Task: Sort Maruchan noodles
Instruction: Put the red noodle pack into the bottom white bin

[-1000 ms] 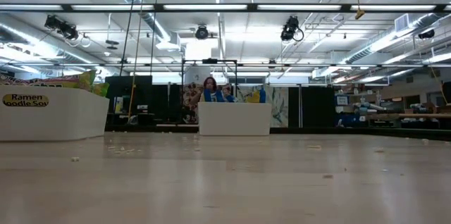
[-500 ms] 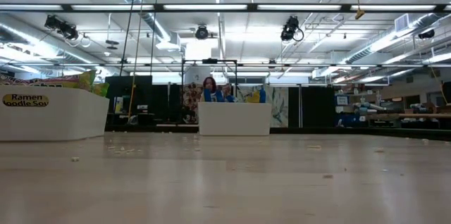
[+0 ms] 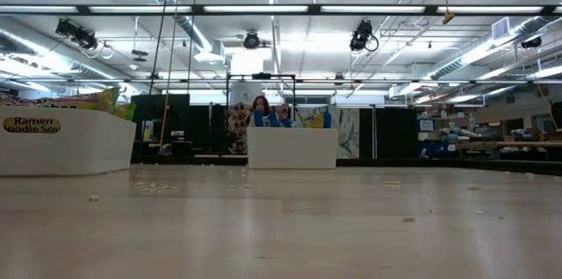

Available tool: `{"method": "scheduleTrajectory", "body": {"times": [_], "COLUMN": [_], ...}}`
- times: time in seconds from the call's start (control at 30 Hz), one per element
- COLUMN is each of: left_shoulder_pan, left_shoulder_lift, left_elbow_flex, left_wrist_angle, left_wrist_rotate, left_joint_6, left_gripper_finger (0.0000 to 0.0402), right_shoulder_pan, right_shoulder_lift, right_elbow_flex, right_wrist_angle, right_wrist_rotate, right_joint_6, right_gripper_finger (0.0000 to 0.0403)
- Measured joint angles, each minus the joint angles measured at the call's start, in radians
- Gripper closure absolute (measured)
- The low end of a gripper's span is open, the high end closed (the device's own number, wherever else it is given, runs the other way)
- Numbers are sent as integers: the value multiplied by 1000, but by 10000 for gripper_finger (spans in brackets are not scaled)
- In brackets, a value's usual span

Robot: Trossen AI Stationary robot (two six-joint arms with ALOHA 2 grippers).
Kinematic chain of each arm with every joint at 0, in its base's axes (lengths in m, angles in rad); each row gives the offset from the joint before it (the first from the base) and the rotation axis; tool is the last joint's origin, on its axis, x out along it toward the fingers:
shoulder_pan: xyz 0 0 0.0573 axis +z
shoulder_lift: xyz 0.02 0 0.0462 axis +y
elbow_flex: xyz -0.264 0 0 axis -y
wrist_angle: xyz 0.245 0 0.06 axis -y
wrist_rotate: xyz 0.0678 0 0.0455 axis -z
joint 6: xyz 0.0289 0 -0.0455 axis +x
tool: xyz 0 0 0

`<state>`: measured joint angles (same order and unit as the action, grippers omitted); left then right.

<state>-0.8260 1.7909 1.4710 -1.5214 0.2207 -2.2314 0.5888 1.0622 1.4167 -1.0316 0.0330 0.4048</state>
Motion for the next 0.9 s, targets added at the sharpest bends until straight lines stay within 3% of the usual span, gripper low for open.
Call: {"method": "scheduleTrajectory", "body": {"times": [0.3,0.5,0.9], "left_shoulder_pan": [69,18,-67], "left_shoulder_lift": [-1,0,0], "left_elbow_flex": [-125,-125,-125], "left_wrist_angle": [231,389,401], "left_wrist_rotate": [-29,-57,-57], "left_joint_6": [6,36,65], "left_gripper_finger": [402,398,392], "right_shoulder_pan": [1,1,1], "right_shoulder_lift": [0,0,0], "right_elbow_flex": [0,0,0], "right_wrist_angle": [-2,-2,-3], "right_wrist_rotate": [-31,-32,-30], "right_joint_6": [46,52,45], "right_gripper_finger": [287,287,287]}}
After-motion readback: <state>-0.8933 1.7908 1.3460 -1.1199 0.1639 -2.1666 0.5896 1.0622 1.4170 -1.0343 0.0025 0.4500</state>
